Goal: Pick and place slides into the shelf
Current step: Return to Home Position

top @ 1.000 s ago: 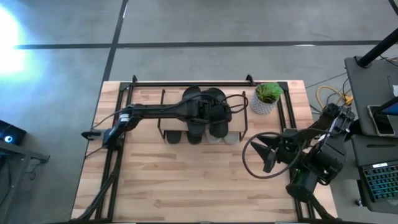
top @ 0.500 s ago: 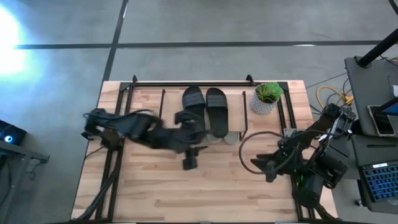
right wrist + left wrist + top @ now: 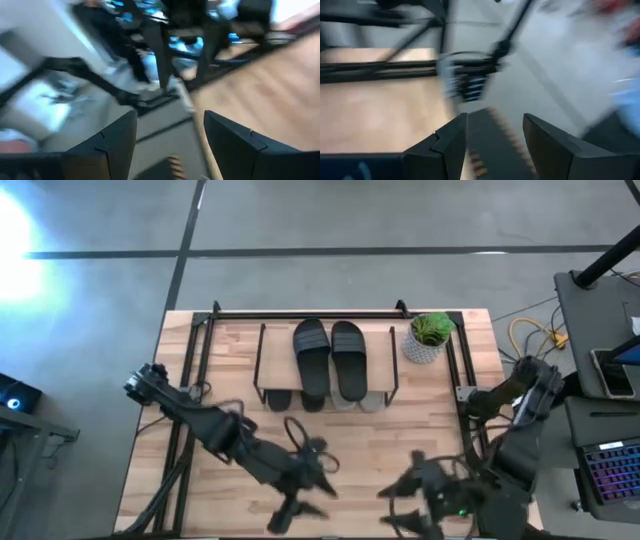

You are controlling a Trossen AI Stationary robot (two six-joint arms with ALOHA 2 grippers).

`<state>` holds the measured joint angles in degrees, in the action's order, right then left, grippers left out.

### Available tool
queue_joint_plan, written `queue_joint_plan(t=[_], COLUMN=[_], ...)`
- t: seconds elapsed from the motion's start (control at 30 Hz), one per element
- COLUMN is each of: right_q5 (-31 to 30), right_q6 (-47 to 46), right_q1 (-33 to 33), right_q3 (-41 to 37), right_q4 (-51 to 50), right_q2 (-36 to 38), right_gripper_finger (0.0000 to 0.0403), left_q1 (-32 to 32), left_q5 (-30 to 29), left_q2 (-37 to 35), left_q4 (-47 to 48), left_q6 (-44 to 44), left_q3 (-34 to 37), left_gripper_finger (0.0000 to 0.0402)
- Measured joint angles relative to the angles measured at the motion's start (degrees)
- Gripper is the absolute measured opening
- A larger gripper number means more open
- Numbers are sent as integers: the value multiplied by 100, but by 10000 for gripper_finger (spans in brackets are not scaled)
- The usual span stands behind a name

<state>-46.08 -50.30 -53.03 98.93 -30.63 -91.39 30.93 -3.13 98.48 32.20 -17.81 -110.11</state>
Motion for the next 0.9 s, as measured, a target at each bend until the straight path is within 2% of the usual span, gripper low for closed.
queue_joint_plan(t=[0.1,0.17,0.27,0.37,0.47,0.63,0.73,0.9], right_q5=[840,1408,1936,2103,2233,2531,2550,2504], right_q6=[485,719,1030,1252,1673,2543,2672,2183], right_q1=[226,415,682,858,999,1107,1221,1831], right_q3=[-636,-1386,-2716,-4054,-5229,-6330,-6525,-6530], right_q4=[1639,2905,4919,6480,7193,6721,5470,3267], right_q2=[-111,-134,69,775,1811,3693,4606,5654], right_gripper_finger=[224,224,224,224,224,224,224,224], left_q1=[34,31,31,68,75,53,-38,-660], left_q5=[687,880,872,706,253,-590,-1000,-1113], left_q2=[-95,-277,-678,-1297,-2210,-3847,-4820,-6154], left_q4=[-1648,-2693,-3797,-4618,-5271,-5335,-5054,-3677], left_q6=[-198,-319,-565,-599,-544,-83,173,211], left_q3=[960,1597,2545,3530,4505,5959,6548,7024], left_gripper_finger=[176,176,176,176,176,176,176,176])
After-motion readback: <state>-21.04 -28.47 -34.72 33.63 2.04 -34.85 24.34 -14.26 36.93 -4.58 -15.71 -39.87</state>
